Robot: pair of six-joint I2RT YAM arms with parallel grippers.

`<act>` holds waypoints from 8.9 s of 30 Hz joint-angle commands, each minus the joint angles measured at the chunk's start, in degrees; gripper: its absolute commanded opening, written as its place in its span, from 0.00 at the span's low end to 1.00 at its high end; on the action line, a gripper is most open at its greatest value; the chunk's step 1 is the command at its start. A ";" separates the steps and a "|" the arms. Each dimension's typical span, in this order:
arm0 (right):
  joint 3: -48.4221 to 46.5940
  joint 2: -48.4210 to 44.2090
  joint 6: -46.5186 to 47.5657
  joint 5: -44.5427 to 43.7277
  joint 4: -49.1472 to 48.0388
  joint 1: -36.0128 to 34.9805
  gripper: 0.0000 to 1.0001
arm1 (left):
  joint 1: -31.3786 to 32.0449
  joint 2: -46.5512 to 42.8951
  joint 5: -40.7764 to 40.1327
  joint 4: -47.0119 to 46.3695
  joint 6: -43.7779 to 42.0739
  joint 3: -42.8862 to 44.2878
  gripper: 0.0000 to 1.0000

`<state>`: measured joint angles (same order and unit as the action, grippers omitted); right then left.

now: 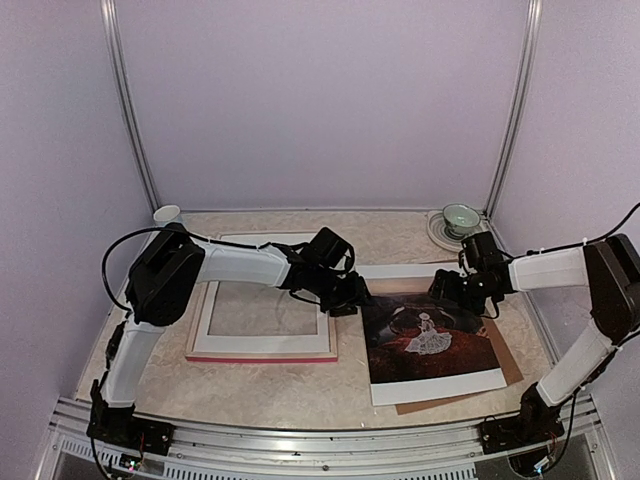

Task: Put the photo into the frame
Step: Press the photo against the backboard, then turn over the photo, then pass from the left arm to the right

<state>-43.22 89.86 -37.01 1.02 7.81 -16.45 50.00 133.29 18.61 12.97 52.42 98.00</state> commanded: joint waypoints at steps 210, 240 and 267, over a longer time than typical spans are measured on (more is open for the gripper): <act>-12.67 3.95 -17.23 16.92 -25.86 -19.37 0.99 | -14.94 -29.11 19.07 -8.64 1.40 -14.56 0.05; -39.93 12.76 -6.69 -32.27 26.94 -42.43 0.98 | -9.58 -17.30 11.64 -9.34 4.83 -8.00 0.09; -41.65 18.55 -8.99 -34.99 28.14 -44.11 0.56 | -8.62 -13.85 10.56 -10.93 6.03 -7.36 0.13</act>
<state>-84.73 106.63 -45.10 -32.53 35.73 -59.88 40.97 118.67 29.52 3.77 58.50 89.21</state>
